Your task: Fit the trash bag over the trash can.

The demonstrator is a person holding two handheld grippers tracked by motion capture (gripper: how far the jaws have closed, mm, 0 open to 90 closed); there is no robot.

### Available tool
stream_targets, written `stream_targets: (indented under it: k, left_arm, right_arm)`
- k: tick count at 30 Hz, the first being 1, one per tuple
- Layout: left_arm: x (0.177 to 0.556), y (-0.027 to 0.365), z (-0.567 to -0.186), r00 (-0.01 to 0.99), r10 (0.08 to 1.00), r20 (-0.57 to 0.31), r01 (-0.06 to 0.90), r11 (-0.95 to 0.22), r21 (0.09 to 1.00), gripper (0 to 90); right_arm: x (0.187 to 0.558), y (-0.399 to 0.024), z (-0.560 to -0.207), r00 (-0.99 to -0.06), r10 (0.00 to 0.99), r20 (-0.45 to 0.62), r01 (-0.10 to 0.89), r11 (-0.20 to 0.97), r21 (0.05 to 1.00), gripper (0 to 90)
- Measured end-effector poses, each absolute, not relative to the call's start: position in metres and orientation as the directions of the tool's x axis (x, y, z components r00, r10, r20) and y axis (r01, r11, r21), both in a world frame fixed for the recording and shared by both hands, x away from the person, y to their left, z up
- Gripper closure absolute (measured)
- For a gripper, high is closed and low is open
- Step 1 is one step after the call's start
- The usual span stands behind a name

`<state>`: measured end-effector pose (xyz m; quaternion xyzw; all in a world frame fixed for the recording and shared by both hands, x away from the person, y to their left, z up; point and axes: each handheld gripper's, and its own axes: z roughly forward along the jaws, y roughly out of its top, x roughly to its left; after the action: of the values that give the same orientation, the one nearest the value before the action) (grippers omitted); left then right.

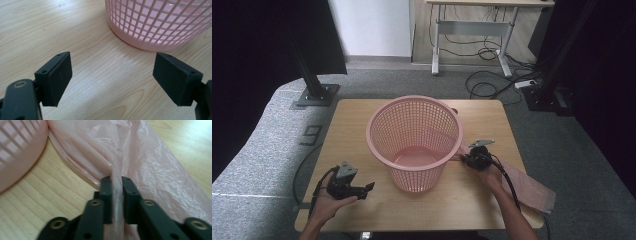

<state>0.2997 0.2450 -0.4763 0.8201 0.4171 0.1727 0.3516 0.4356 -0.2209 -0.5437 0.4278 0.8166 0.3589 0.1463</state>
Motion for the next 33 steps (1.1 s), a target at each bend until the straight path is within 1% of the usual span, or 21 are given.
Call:
stream_targets:
  k: [1, 2, 5, 7, 8, 12, 15, 20, 21, 26, 33]
  left_arm:
    - [0.3, 0.246, -0.476, 0.591, 0.807, -0.008, 0.561, -0.403, 0.723, 15.6]
    - [0.3, 0.246, -0.475, 0.589, 0.808, -0.009, 0.561, -0.401, 0.725, 15.6]
    - [0.3, 0.248, -0.475, 0.583, 0.813, -0.009, 0.56, -0.393, 0.73, 15.6]
    - [0.301, 0.249, -0.474, 0.575, 0.818, -0.017, 0.561, -0.379, 0.736, 15.6]
    - [0.301, 0.25, -0.473, 0.575, 0.818, -0.017, 0.562, -0.379, 0.735, 15.6]
    - [0.299, 0.252, -0.469, 0.564, 0.826, -0.017, 0.549, -0.359, 0.755, 15.8]
    - [0.299, 0.252, -0.465, 0.556, 0.831, -0.022, 0.538, -0.34, 0.771, 16.2]
    - [0.298, 0.252, -0.46, 0.553, 0.833, -0.019, 0.523, -0.33, 0.786, 16.3]
    - [0.298, 0.252, -0.458, 0.552, 0.833, -0.017, 0.517, -0.326, 0.791, 16.3]
    - [0.299, 0.254, -0.448, 0.521, 0.853, -0.028, 0.506, -0.283, 0.815, 16.0]
    - [0.298, 0.258, -0.429, 0.538, 0.84, -0.065, 0.486, -0.247, 0.838, 16.2]
  right_arm:
    - [0.438, -0.227, -0.543, -0.603, 0.788, 0.123, 0.614, 0.36, 0.702, 85.4]
    - [0.438, -0.229, -0.542, -0.601, 0.788, 0.133, 0.624, 0.359, 0.694, 86.0]
    - [0.437, -0.234, -0.539, -0.606, 0.784, 0.134, 0.616, 0.356, 0.703, 87.1]
    - [0.431, -0.244, -0.532, -0.606, 0.787, 0.118, 0.584, 0.34, 0.737, 87.9]
    - [0.431, -0.244, -0.532, -0.606, 0.787, 0.118, 0.584, 0.34, 0.737, 87.9]
    - [0.421, -0.26, -0.515, -0.604, 0.787, 0.123, 0.553, 0.303, 0.776, 88.2]
    - [0.411, -0.27, -0.5, -0.6, 0.787, 0.143, 0.528, 0.255, 0.81, 88.4]
    - [0.4, -0.281, -0.485, -0.608, 0.782, 0.139, 0.493, 0.235, 0.838, 88.6]
    - [0.395, -0.287, -0.478, -0.611, 0.779, 0.139, 0.471, 0.217, 0.855, 88.7]
    - [0.389, -0.297, -0.467, -0.604, 0.783, 0.147, 0.453, 0.185, 0.872, 88.8]
    - [0.379, -0.318, -0.447, -0.592, 0.79, 0.16, 0.406, 0.121, 0.906, 88.9]
